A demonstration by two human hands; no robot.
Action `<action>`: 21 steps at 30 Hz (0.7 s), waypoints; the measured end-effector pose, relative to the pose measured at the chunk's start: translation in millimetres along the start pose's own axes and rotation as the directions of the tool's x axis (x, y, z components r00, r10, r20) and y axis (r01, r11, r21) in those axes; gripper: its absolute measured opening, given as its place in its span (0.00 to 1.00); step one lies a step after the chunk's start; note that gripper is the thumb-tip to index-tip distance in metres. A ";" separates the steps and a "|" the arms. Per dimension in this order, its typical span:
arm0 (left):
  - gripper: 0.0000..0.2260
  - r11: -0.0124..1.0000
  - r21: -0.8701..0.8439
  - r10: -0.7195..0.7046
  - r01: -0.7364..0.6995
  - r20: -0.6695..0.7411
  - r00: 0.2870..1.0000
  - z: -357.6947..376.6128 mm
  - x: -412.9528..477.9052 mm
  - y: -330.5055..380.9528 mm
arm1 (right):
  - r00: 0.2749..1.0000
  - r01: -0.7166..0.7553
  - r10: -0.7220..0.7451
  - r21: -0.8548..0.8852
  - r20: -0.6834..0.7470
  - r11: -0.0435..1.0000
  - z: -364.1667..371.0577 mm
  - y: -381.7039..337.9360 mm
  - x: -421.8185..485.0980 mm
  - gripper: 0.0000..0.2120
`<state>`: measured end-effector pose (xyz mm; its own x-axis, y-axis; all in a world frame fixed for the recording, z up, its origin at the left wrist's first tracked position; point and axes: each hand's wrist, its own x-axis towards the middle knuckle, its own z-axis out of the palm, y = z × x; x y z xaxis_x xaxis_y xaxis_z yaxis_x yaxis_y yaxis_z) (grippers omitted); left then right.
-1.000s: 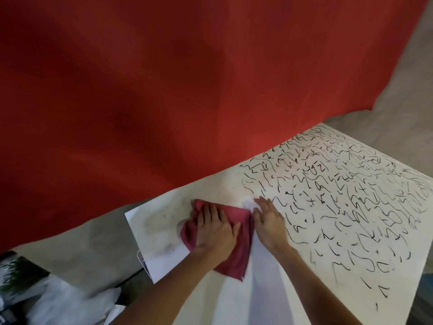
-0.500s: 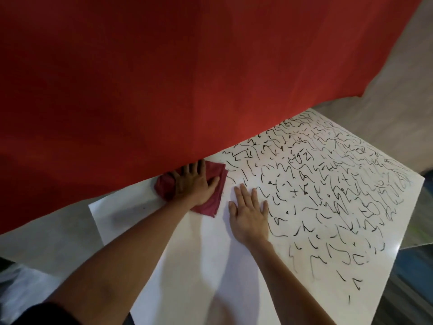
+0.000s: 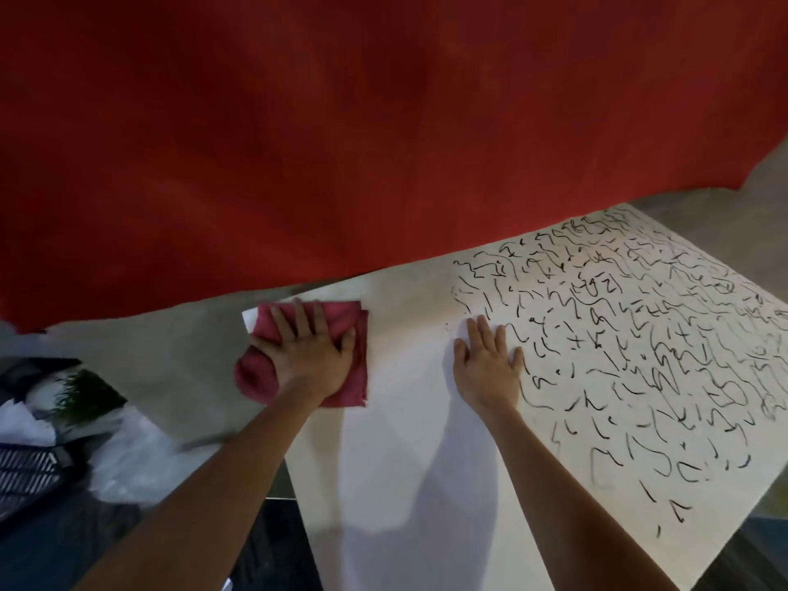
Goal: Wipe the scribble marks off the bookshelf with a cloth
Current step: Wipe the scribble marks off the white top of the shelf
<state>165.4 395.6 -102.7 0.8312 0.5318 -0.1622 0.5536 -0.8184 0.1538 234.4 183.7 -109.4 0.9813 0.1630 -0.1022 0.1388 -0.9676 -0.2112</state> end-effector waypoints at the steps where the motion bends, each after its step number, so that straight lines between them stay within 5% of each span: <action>1: 0.33 1.000 0.002 0.005 -0.005 -0.010 1.000 4.1 -10.4 4.7 | 1.000 0.003 -0.004 0.005 0.001 1.000 0.4 -0.2 0.1 0.25; 12: 0.35 0.977 0.032 0.213 -0.213 0.008 0.977 36.2 -150.5 40.6 | 0.996 0.083 -0.084 0.043 0.015 0.996 -6.4 1.9 -2.8 0.25; 21: 0.42 0.983 0.049 0.179 -0.179 0.018 0.984 23.9 -87.8 37.9 | 0.980 0.197 -0.197 0.102 -0.014 0.975 -16.4 28.0 -7.0 0.23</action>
<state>112.2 312.7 -105.9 0.9157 0.3729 -0.1500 0.3924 -0.9102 0.1325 233.5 152.3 -98.7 0.9365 0.3477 -0.0446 0.3156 -0.8916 -0.3247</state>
